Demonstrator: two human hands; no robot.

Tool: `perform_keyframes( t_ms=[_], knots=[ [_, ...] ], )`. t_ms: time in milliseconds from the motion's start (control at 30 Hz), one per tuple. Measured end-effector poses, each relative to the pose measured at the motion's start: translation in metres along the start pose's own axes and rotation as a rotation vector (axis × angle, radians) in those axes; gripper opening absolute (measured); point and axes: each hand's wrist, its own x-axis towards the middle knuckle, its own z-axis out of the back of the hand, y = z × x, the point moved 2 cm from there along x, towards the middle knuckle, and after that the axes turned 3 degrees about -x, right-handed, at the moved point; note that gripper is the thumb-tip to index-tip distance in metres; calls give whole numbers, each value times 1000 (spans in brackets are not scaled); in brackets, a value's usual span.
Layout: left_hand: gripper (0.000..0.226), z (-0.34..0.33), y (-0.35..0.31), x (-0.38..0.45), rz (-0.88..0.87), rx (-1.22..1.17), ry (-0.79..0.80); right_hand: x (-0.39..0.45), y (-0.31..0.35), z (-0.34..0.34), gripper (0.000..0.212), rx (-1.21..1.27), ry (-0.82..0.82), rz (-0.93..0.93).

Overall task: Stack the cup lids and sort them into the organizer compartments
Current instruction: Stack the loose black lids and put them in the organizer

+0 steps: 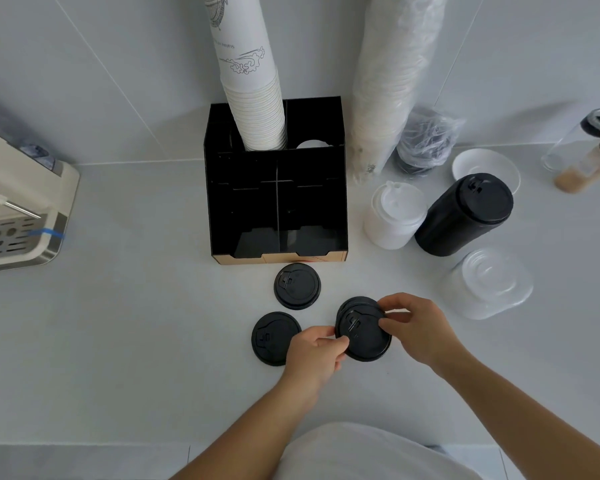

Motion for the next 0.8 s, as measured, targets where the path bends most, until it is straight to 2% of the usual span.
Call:
perform_keyframes(
  t_ms=[67, 167, 267, 433, 800],
  knots=[
    [10, -4, -2, 5, -11, 27, -28, 7, 2, 3, 23, -22, -1, 2],
    [17, -8, -2, 14, -51, 119, -75, 16, 4, 6, 22, -60, 10, 7],
    [14, -12, -6, 18, -83, 182, -91, 24, 5, 7, 21, -77, 26, 16],
    [33, -16, -4, 26, -94, 300, -81, 34, 5, 7, 23, -96, 38, 25],
    [39, -24, -5, 30, -53, 296, -68, 44, 1, 5, 13, -202, 52, -24]
  ],
)
